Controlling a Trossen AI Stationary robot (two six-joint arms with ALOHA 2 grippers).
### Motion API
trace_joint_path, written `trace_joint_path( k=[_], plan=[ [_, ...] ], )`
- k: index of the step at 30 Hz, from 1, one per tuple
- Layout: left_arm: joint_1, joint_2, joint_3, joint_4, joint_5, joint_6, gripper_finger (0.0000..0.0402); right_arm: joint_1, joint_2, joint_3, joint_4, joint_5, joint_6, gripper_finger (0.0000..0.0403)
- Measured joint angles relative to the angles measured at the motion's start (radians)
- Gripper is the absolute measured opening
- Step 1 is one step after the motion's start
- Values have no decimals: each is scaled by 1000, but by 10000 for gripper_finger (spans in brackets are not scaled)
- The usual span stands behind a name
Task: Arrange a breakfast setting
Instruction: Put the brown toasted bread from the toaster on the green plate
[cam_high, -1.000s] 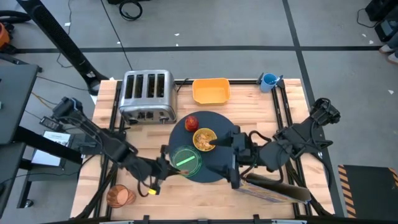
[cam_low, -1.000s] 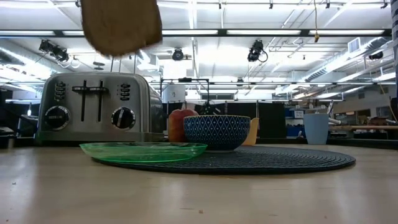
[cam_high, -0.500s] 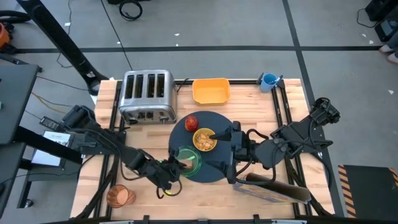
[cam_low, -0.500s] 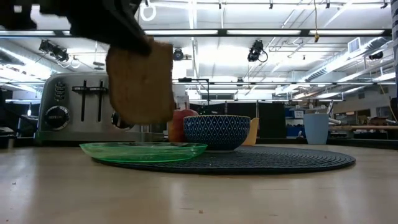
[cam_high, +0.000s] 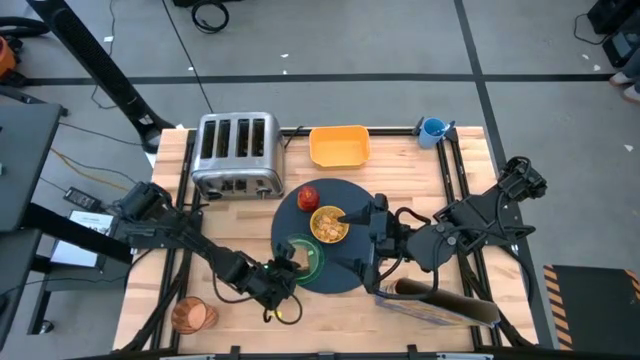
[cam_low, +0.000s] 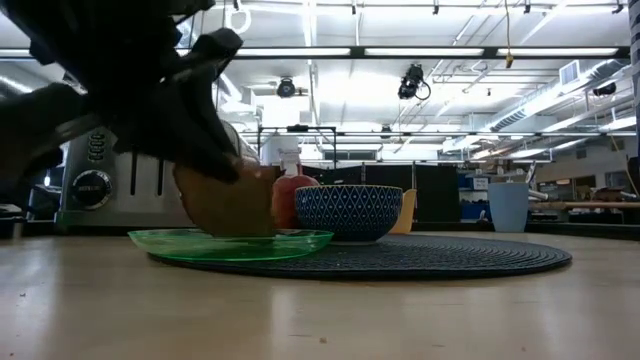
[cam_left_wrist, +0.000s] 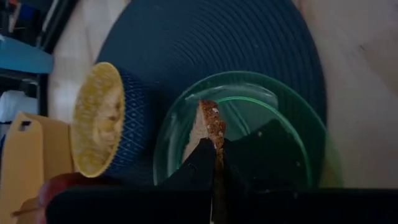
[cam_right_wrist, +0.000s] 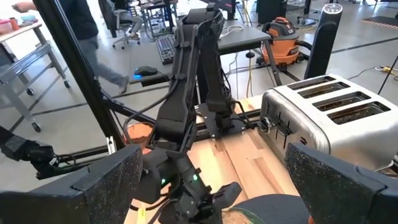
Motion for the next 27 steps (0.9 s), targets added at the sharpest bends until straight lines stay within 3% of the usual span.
trace_joint_path(
  k=[8,15,27],
  plan=[
    [0,3,1,25,12,-43,52,0,0,0,-1,0,0,395],
    [0,3,1,34,108,-45,109,0,0,0,-11,-28,19,395],
    [1,3,1,34,120,-45,133,-50,-35,0,-190,-110,276,395]
  ],
)
